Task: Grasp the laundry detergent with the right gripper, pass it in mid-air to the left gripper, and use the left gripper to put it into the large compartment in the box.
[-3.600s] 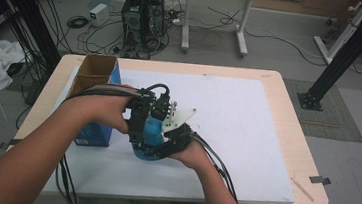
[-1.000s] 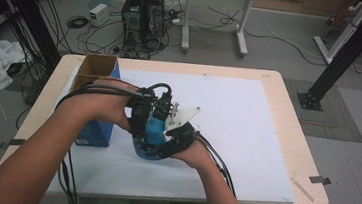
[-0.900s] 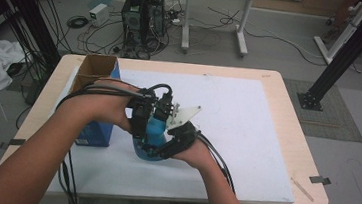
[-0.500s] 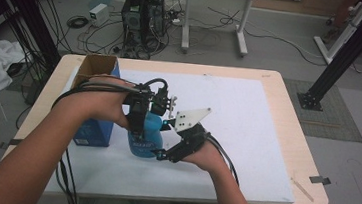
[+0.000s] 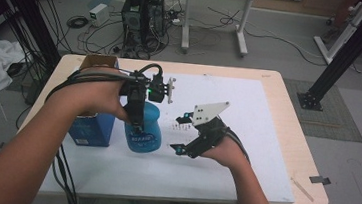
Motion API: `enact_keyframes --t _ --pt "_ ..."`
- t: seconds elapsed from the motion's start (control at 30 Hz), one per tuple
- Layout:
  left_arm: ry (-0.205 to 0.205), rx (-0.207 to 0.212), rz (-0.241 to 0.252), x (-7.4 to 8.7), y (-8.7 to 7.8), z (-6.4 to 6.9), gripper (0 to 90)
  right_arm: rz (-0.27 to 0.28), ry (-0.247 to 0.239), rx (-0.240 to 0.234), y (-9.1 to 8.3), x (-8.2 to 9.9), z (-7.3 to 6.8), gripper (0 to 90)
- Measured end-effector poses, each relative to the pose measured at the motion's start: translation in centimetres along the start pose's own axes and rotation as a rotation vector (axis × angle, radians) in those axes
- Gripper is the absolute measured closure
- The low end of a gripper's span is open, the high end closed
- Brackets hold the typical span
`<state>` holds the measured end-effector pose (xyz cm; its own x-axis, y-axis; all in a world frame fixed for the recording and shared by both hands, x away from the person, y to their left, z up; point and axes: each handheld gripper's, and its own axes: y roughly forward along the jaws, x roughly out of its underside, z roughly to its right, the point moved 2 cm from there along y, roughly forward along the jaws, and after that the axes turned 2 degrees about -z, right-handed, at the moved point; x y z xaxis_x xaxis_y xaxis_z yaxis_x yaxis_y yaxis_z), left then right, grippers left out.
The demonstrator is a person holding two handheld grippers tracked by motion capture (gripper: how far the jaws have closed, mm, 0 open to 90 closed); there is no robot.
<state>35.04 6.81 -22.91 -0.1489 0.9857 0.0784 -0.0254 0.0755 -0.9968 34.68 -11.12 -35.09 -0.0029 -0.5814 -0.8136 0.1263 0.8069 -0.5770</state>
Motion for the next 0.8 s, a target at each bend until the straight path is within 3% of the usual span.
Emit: enact_keyframes --t 0.03,0.07,0.13,0.33,0.4,0.43,0.7,0.77,0.8 --pt "-0.018 0.006 0.003 0.1 -0.3 -0.1 38.6 -0.026 0.024 0.006 -0.3 0.0 0.0 13.0" --pt "-0.029 0.0 0.002 0.3 -0.5 -0.3 38.6 -0.035 0.001 0.01 -0.4 0.1 0.2 13.0" --pt "-0.062 -0.001 0.006 0.7 -1.1 -0.5 38.6 -0.059 0.001 0.013 -0.8 0.0 0.5 13.0" --pt "-0.174 0.015 0.019 2.2 -3.2 -1.3 38.5 -0.207 -0.016 0.008 -1.6 -0.3 1.1 12.9" --pt "-0.218 0.025 0.023 2.7 -3.9 -1.5 38.5 -0.27 0.01 -0.005 -1.9 -0.4 1.2 12.9" --pt "-0.234 0.03 0.026 3.0 -4.2 -1.7 38.5 -0.286 -0.007 -0.006 -1.9 -0.5 1.5 12.9" --pt "-0.458 0.088 0.092 6.5 -7.2 -3.5 38.5 -0.386 -0.041 -0.035 -2.6 -1.0 2.4 12.9" --pt "-0.518 0.088 0.103 7.4 -7.8 -4.0 38.5 -0.416 -0.063 -0.043 -2.5 -1.0 2.4 12.9" --pt "-0.543 0.088 0.108 7.8 -8.1 -4.1 38.5 -0.443 -0.05 -0.056 -2.6 -1.0 2.4 12.9"
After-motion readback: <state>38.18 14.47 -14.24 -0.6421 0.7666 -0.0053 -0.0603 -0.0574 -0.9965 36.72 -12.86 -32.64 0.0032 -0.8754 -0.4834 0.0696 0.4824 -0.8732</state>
